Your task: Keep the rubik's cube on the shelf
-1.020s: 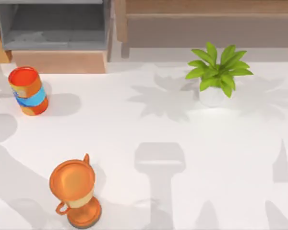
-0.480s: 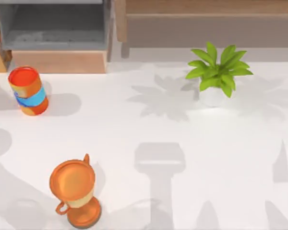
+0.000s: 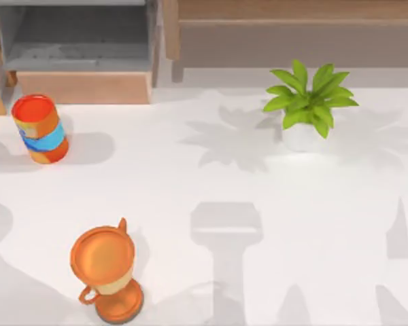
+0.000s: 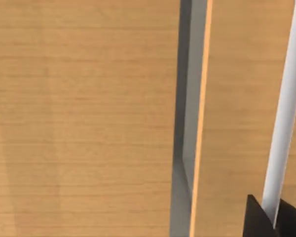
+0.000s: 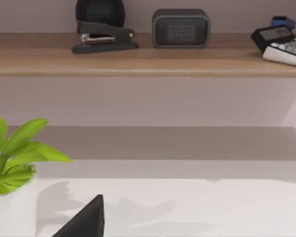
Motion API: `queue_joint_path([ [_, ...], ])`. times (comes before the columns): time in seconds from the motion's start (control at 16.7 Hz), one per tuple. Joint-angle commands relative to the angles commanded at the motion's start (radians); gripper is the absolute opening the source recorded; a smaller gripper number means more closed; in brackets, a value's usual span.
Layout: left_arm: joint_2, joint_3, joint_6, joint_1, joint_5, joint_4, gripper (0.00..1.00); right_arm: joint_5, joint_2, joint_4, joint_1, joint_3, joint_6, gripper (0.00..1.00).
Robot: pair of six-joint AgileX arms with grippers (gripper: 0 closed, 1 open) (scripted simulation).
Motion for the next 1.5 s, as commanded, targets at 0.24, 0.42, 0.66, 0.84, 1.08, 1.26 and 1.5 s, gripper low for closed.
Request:
queue_joint_path([
  [0.24,-0.037,-0.073,0.002,0.033,0.034,0.048,0.00,0.000,0.000,0.000,0.000,0.000,0.000,1.00],
  [0.42,-0.070,-0.196,0.002,0.064,0.062,0.093,0.00,0.000,0.000,0.000,0.000,0.000,0.000,1.00],
  [0.66,-0.106,-0.244,0.005,0.093,0.092,0.135,0.00,0.000,0.000,0.000,0.000,0.000,0.000,1.00],
  [0.84,-0.105,-0.243,0.007,0.090,0.093,0.137,0.00,0.000,0.000,0.000,0.000,0.000,0.000,1.00],
  [1.08,-0.140,-0.340,0.010,0.147,0.150,0.192,0.00,0.000,0.000,0.000,0.000,0.000,0.000,1.00],
  [1.26,-0.170,-0.439,0.012,0.196,0.197,0.240,0.00,0.000,0.000,0.000,0.000,0.000,0.000,1.00],
  [1.5,-0.187,-0.456,0.013,0.214,0.215,0.258,0.00,0.000,0.000,0.000,0.000,0.000,0.000,1.00],
])
